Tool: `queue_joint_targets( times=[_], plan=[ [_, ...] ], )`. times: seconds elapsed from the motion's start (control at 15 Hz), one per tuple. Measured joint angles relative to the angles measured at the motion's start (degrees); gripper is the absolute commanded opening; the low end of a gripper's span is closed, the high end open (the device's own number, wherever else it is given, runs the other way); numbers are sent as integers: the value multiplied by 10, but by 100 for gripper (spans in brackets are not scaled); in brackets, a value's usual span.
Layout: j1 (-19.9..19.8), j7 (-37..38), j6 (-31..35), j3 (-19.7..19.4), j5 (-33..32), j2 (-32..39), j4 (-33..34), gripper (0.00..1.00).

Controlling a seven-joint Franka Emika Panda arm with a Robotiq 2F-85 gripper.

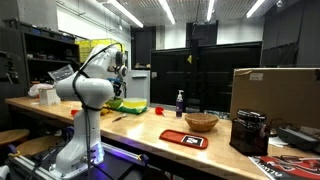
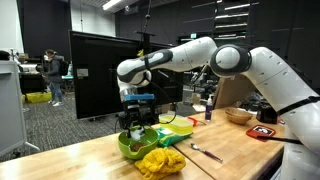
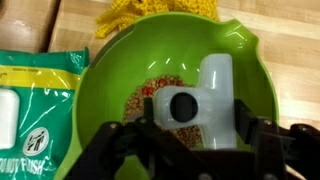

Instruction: Put the white object in the green bowl on the left.

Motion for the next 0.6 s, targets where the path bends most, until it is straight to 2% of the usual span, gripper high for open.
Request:
queue_joint_targets(
  times=[0.13, 0.2, 0.4, 0.6],
  plan=[
    [0, 0, 0, 0, 0, 1, 0, 49],
    [0, 0, 0, 0, 0, 1, 0, 94],
    [0, 0, -2, 0, -1, 1, 0, 100],
    [0, 0, -19, -1, -4, 0, 1, 100]
  ],
)
